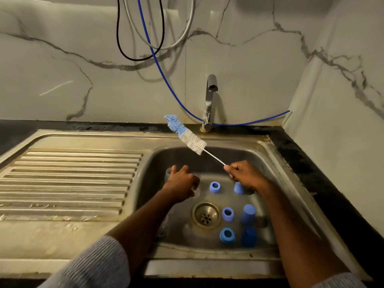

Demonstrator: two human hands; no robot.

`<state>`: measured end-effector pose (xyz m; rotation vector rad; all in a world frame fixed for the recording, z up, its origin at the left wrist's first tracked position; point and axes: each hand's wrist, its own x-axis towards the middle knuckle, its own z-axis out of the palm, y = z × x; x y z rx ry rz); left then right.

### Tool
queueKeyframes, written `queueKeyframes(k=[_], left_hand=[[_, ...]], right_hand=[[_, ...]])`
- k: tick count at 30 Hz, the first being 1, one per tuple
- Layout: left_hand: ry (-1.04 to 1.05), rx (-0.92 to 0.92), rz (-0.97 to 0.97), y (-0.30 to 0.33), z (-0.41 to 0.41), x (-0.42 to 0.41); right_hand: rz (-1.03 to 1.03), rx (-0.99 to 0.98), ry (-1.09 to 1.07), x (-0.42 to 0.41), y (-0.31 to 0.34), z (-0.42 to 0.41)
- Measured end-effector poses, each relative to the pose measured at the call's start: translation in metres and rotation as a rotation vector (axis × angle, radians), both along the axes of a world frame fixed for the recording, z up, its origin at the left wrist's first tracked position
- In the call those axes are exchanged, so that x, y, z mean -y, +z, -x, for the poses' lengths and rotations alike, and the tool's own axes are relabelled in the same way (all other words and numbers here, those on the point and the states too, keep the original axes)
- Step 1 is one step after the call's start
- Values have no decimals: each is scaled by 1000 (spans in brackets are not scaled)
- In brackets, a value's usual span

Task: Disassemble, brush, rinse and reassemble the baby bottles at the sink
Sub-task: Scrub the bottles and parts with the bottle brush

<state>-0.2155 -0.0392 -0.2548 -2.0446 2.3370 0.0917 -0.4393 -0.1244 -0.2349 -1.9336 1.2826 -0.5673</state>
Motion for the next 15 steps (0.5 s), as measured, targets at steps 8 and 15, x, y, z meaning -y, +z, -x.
queueKeyframes(k=[8, 15], left_hand=[[-265, 401, -205, -16, 16, 8], [-388, 506, -243, -29, 24, 8]], right_hand=[[8, -32, -4, 9, -1, 4], [-2, -47, 15, 10, 0, 2]])
